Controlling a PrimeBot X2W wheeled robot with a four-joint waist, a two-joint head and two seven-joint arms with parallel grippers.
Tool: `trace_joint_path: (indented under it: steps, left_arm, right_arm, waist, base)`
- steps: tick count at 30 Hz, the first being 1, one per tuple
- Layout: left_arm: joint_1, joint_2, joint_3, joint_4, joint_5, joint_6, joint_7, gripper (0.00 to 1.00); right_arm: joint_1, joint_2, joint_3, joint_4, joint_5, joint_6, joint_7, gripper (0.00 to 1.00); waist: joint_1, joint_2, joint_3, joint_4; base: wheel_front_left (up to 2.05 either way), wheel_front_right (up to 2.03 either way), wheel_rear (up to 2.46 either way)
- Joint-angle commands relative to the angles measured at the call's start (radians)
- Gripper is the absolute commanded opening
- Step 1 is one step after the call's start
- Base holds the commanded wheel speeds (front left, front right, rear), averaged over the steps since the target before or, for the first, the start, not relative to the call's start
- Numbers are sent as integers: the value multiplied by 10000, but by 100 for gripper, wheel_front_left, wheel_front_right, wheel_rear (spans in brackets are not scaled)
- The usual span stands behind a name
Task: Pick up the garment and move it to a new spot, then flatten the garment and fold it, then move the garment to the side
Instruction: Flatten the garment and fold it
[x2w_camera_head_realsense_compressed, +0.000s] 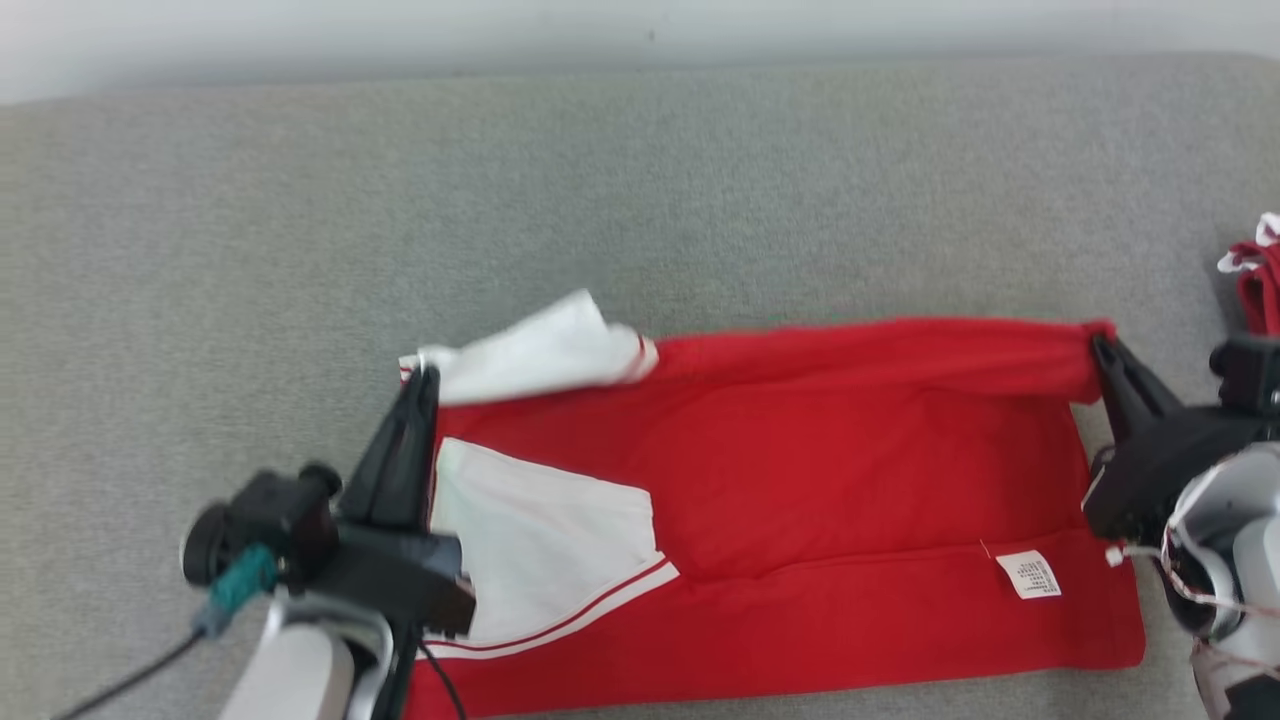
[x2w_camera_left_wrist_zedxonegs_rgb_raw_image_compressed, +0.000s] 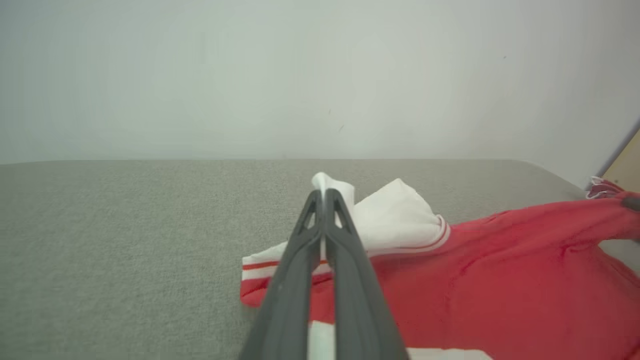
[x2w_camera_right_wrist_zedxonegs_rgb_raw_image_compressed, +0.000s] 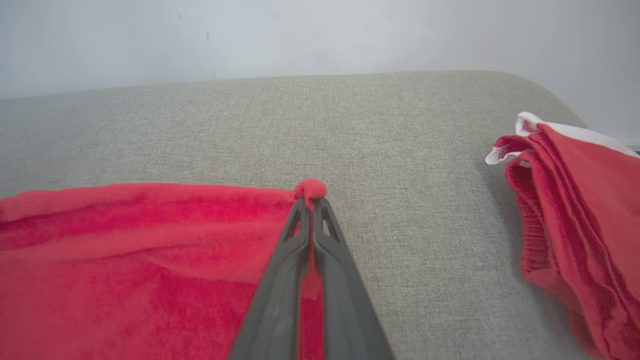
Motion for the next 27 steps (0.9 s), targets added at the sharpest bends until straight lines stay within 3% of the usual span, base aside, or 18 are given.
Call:
trace_joint_path:
  steps: [1,10,27]
  left_arm:
    - [338,-57,29,-180,-82,27,-92,0]
    - [1698,-222,236,-1026,-543,216,-230,0]
    - [3724,-340,4,-1325,-1253,395,266,0]
  right_arm:
    - [227,-52,-59,-65,-97,-27,-137,0]
    - [1169,188,-757,112,-543,-27,-649,0]
    - [2290,-72,-374,-12,-812,-27,-455,0]
  waist:
    - [2,0,-247,122]
    - [2,0,-757,287]
    - [2,0,-1153,589]
  base:
    - [0,0,0]
    - [0,0,0]
    - [0,0,0]
